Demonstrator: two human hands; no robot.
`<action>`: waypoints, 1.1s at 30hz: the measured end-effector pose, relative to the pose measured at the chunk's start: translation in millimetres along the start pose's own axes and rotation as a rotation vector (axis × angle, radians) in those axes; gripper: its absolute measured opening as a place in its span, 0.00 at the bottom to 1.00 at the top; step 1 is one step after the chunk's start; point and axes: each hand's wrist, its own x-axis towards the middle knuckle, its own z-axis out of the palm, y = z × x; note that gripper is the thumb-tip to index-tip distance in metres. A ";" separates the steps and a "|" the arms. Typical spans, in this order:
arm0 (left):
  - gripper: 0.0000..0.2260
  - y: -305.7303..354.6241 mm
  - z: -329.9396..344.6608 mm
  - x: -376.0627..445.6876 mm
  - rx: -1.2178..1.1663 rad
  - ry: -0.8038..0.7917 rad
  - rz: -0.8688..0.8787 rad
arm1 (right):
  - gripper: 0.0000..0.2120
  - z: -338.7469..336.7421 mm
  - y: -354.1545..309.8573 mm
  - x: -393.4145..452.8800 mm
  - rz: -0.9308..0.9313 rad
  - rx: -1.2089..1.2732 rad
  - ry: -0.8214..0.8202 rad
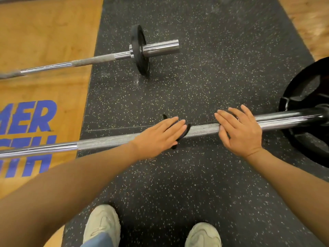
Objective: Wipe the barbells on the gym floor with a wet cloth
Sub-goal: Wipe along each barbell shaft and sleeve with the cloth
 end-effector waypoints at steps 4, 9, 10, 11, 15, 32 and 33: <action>0.23 -0.9 6.3 -3.1 0.033 -0.013 -0.032 | 0.17 1.0 -3.0 1.8 0.050 -0.009 0.027; 0.23 17.9 7.7 25.4 0.089 0.042 -0.095 | 0.16 4.0 -6.9 5.0 0.110 -0.032 0.053; 0.23 20.8 7.8 29.6 0.096 0.056 -0.100 | 0.16 4.9 -7.0 5.2 0.115 -0.033 0.053; 0.23 22.2 7.3 32.9 0.088 0.061 -0.097 | 0.16 5.3 -6.8 5.0 0.114 -0.031 0.053; 0.24 8.9 1.2 19.3 0.044 0.043 -0.017 | 0.16 3.5 -3.5 2.6 0.084 -0.018 0.043; 0.26 18.4 -3.0 40.3 -0.032 0.026 -0.136 | 0.16 0.8 -4.6 1.3 0.089 0.000 0.022; 0.26 10.7 -3.1 22.7 -0.027 0.024 -0.128 | 0.16 0.8 -4.8 1.3 0.087 0.004 0.021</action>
